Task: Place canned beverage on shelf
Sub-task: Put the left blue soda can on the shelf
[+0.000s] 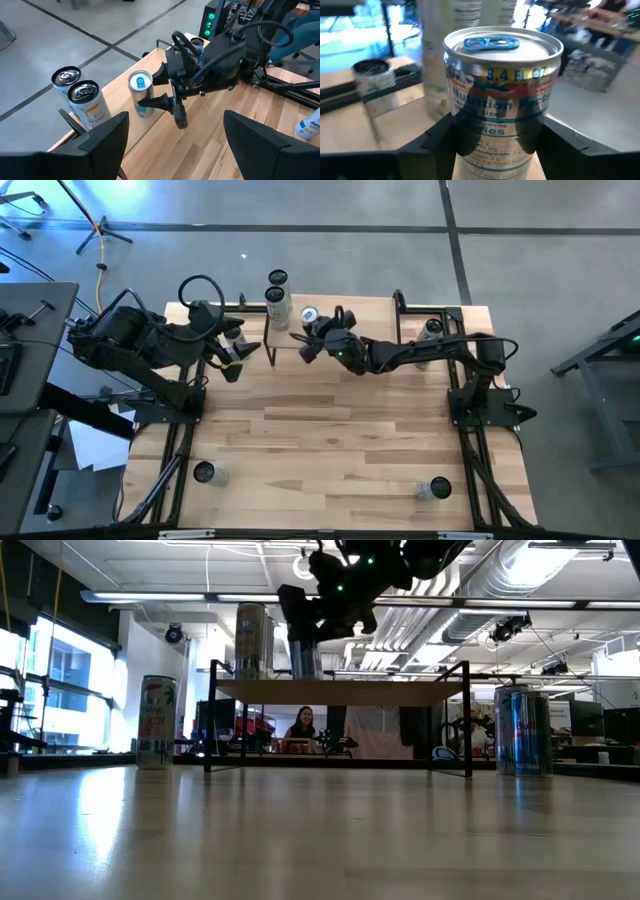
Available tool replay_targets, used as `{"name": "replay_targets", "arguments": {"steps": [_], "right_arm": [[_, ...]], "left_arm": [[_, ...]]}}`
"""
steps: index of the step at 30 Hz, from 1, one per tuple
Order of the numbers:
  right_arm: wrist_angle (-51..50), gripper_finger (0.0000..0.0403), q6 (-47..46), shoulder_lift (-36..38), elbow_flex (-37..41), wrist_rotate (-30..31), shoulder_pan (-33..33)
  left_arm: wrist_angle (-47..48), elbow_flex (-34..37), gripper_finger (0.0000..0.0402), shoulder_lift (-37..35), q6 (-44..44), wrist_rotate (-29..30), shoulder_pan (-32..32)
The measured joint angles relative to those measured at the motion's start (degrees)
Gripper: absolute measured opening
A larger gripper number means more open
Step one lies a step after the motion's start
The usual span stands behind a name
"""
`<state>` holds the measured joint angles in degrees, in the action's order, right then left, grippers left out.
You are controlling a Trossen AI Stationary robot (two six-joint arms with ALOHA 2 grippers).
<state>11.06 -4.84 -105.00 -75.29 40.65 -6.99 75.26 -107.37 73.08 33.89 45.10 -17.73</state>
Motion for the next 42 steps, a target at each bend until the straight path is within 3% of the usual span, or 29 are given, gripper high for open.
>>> {"name": "replay_targets", "arguments": {"steps": [5,9,17,24,33,42], "right_arm": [[-3.44,0.0239,-0.27,3.37,1.73,-6.14,-2.13],[-2.13,0.024,-0.69,8.99,7.74,-14.06,-5.02],[10.2,0.0227,-2.58,22.68,24.08,-30.63,-9.77],[10.01,0.0232,4.15,23.68,24.49,-45.36,-13.31],[8.62,0.0234,11.33,23.32,22.65,-54.25,-17.8],[9.86,0.0234,12.84,18.37,22.63,-55.5,-18.51]], "left_arm": [[-0.01,0.0,0.0296,0.0,0.0,0.0,0.01],[-0.02,0.0,0.0296,0.0,0.02,0.0,0.01],[-0.08,0.0,0.0296,0.04,0.4,0.61,0.04],[-0.44,0.0,0.0296,0.38,0.59,0.9,0.08],[-3.37,-0.02,0.0296,0.9,0.57,0.68,0.08],[-5.44,-0.02,0.0296,1.41,2.54,0.48,0.08]]}}
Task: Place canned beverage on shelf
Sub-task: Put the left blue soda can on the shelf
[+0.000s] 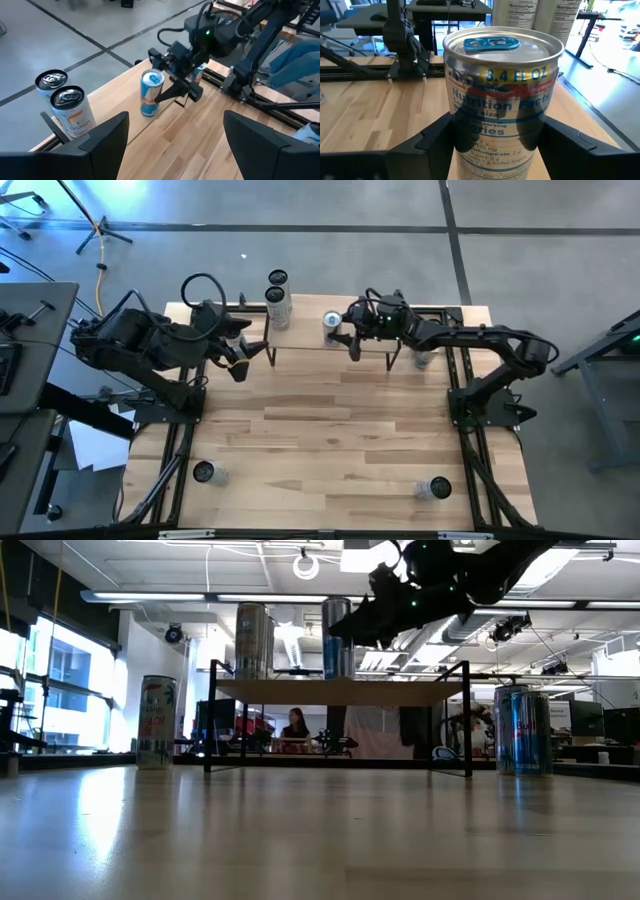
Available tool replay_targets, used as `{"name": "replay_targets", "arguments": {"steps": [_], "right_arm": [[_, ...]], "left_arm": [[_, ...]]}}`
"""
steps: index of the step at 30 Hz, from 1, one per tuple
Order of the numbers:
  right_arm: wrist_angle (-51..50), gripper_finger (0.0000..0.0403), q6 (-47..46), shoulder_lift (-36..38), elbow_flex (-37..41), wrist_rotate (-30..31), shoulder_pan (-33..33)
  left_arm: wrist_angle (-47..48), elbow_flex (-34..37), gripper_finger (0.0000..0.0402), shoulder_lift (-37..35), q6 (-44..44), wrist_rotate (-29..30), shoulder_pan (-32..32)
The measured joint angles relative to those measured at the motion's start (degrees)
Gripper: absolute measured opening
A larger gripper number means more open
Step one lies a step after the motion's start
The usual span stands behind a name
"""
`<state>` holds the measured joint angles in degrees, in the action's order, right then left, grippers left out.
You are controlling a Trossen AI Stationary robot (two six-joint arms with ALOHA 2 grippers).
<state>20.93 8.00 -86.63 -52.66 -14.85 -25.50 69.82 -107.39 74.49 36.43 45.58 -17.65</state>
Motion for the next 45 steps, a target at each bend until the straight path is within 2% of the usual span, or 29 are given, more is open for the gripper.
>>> {"name": "replay_targets", "arguments": {"steps": [9,18,24,32,36,45], "right_arm": [[0.48,0.0234,-0.05,-0.22,0.0,0.45,-0.4],[0.61,0.0234,-0.59,-0.22,-0.01,7.14,-0.43],[0.53,0.0234,-4.09,-0.22,-0.04,7.0,-0.37],[0.53,0.0235,-3.48,-0.22,-0.04,4.81,-0.37],[0.55,0.0253,-3.48,-0.22,-0.04,4.79,-0.34],[0.95,0.034,-2.79,-0.2,-0.15,4.8,-0.34]], "left_arm": [[0.0,0.0,0.0296,0.92,1.05,-0.01,0.0],[0.03,0.0,0.0296,1.1,1.04,-0.04,0.0],[0.03,0.0,0.0296,1.08,1.04,-0.03,0.0],[0.03,0.0,0.0296,1.08,1.02,-0.04,0.0],[0.03,0.0,0.0296,1.08,1.0,-0.04,0.0],[0.03,0.0,0.0296,1.08,0.95,-0.03,0.0]]}}
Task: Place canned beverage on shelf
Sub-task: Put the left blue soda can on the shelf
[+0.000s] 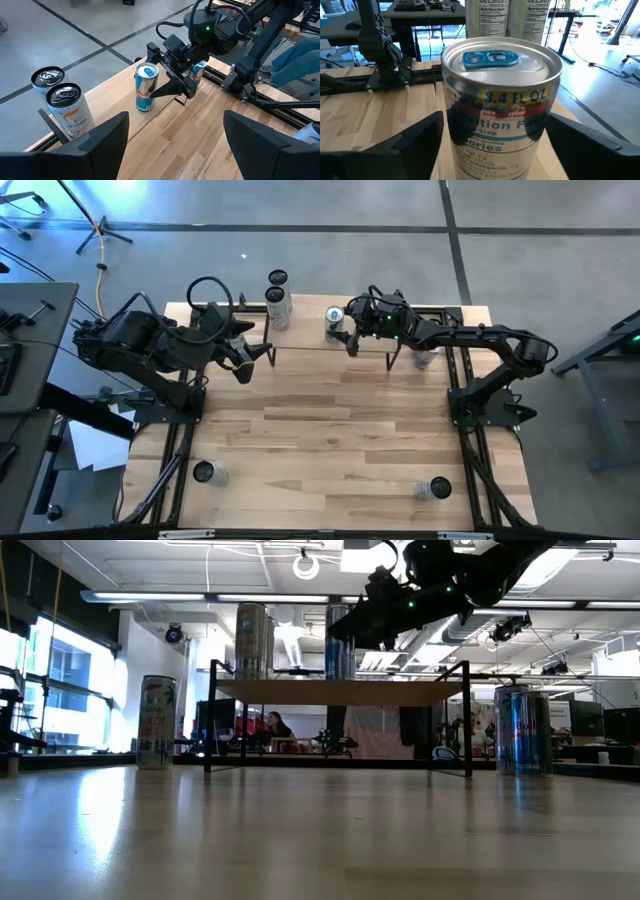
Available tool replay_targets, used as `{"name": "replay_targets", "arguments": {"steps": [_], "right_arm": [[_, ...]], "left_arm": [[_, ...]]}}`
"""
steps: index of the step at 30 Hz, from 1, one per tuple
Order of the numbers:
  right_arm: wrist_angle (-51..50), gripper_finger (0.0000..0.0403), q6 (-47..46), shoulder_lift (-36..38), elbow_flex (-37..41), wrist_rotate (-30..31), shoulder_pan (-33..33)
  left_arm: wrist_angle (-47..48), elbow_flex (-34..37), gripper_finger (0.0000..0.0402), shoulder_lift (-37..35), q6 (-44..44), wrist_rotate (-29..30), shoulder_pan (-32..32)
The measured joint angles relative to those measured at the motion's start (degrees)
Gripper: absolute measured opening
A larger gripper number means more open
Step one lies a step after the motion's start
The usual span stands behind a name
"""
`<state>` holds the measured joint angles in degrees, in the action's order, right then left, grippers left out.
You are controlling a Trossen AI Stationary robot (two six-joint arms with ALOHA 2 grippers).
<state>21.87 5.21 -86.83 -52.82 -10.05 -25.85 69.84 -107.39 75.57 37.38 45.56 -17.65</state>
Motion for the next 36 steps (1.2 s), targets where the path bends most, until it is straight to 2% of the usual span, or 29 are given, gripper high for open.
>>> {"name": "replay_targets", "arguments": {"steps": [5,11,16,24,27,33,36], "right_arm": [[-0.38,0.0368,-0.15,0.0,0.0,0.01,0.0],[-4.07,0.0381,0.47,0.87,0.02,0.03,0.0],[-11.59,0.0389,3.78,4.68,0.04,1.03,0.0],[-24.31,0.039,0.52,11.21,0.07,0.48,0.0],[-28.12,0.039,-5.31,13.45,0.07,0.26,0.04],[-32.54,0.039,-26.4,17.21,0.07,-0.01,0.46],[-32.75,0.039,-28.83,18.47,0.07,-0.56,1.49]], "left_arm": [[0.1,0.0,0.0296,0.0,-0.06,-0.02,0.0],[0.2,0.0,0.0296,0.0,-0.08,-0.02,0.0],[0.37,0.0,0.0296,-0.1,-0.08,-0.02,0.0],[0.59,0.0,0.0296,-0.31,-4.54,0.0,-0.02],[0.59,0.0,0.0296,-0.31,-5.95,-0.01,0.0],[0.59,0.0,0.0296,-0.28,-6.58,0.0,-0.01],[0.59,0.0,0.0296,-0.28,-7.44,0.0,0.0]]}}
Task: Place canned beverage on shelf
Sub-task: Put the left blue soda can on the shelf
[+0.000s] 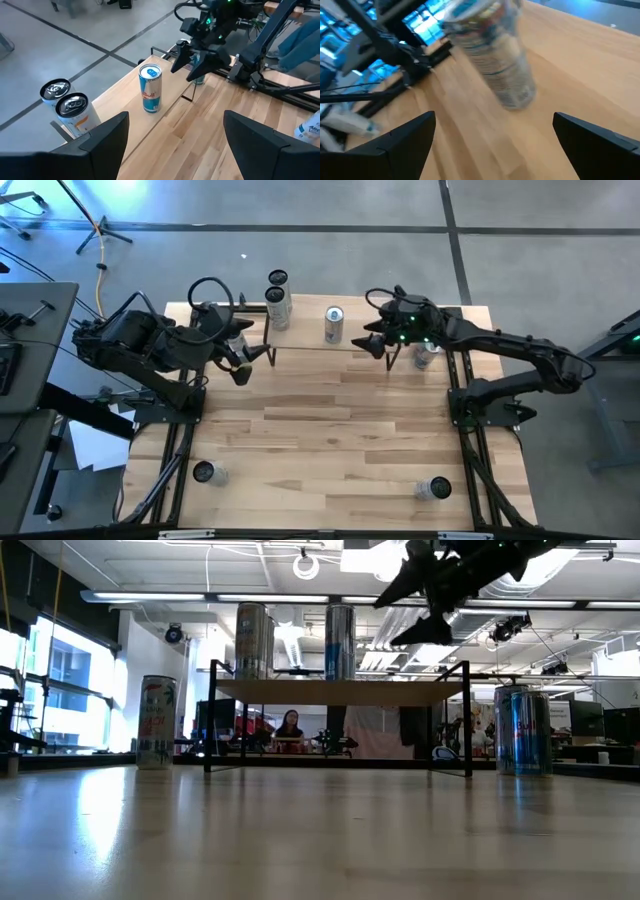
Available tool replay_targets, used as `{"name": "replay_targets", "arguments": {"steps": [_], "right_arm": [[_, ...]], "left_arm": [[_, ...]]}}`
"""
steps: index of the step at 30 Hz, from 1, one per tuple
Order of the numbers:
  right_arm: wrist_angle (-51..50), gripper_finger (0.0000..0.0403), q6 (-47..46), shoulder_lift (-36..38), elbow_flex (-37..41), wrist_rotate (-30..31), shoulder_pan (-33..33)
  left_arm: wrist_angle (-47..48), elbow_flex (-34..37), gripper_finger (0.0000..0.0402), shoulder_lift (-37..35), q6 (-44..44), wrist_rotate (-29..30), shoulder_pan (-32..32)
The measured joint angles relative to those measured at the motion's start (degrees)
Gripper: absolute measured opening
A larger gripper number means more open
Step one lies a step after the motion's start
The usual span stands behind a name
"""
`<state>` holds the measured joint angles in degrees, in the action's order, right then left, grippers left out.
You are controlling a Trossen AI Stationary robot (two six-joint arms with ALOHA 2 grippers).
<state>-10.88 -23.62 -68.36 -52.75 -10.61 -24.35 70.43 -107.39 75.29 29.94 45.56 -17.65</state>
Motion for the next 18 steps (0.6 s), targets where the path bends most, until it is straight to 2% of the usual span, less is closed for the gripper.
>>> {"name": "replay_targets", "arguments": {"steps": [7,14,18], "right_arm": [[1.87,0.039,-3.38,0.64,-1.55,3.71,5.42],[0.34,0.039,0.79,0.55,-3.17,20.49,14.33],[0.41,0.039,-0.18,0.55,-3.17,27.64,17.98]], "left_arm": [[0.21,0.0,0.0296,0.0,-5.79,-0.99,0.0],[3.12,0.58,0.0296,-0.01,-9.12,-5.2,-0.03],[1.35,7.53,0.0296,-2.94,-7.9,-2.32,-1.05]]}}
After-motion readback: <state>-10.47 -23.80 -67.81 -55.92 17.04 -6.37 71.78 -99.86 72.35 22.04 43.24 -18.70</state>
